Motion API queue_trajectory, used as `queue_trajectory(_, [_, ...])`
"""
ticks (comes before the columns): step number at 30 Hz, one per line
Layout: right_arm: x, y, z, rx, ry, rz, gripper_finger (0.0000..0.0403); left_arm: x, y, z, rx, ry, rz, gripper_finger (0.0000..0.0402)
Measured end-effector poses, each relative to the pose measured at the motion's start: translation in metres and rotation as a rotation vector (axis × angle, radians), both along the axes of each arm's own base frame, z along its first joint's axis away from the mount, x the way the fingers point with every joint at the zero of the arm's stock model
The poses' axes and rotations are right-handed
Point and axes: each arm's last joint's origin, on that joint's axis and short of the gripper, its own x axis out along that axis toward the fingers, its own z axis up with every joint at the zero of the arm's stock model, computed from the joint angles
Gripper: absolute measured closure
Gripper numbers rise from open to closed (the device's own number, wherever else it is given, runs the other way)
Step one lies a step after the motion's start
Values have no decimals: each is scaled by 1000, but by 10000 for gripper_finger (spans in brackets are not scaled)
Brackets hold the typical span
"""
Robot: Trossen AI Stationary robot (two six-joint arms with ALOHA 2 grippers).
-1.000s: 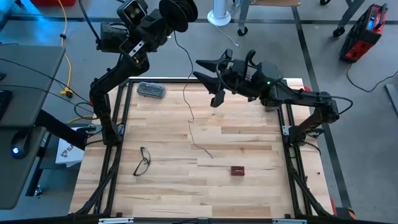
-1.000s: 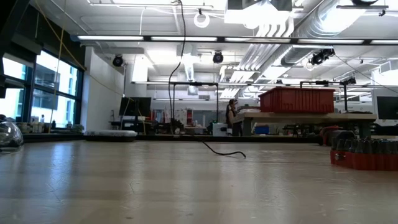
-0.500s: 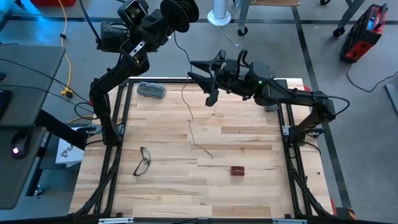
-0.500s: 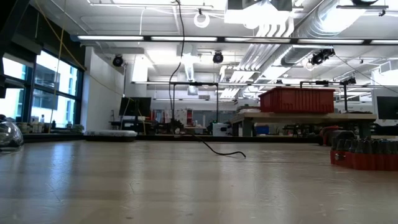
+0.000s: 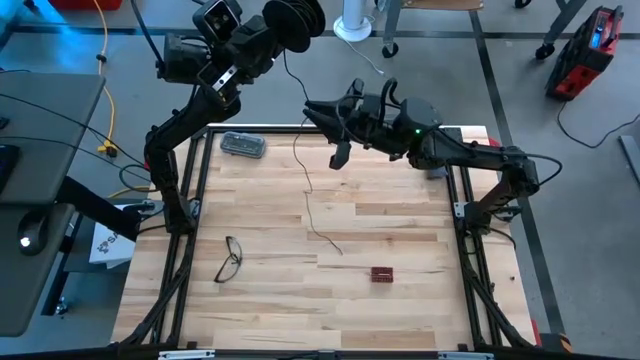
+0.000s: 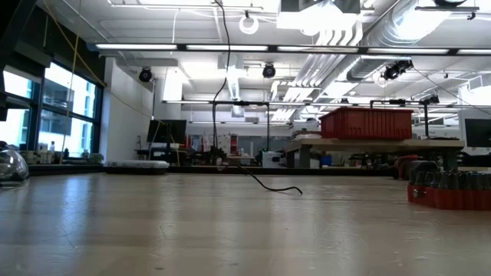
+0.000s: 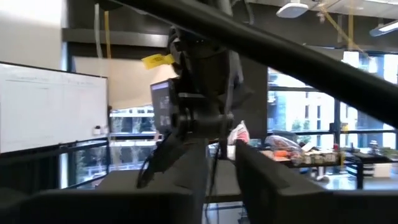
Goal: Coil cords
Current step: Coil the black wire into the spool
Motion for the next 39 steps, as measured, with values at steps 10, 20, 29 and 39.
queue_trajectory(10, [-4, 5, -1, 102, 38, 29, 400, -2, 2, 1, 2, -1, 12, 401])
queue_trajectory(20, [-51, 44, 13, 65, 226, 64, 402, -45, 5, 8, -49, 371, 295, 401])
queue_trajectory(29, [-84, 47, 23, 53, 285, 9, 402, -85, -10, 2, -196, 649, 281, 401])
queue_trajectory(39, [-100, 46, 31, 26, 266, 3, 403, -80, -7, -30, -444, 1000, 247, 401])
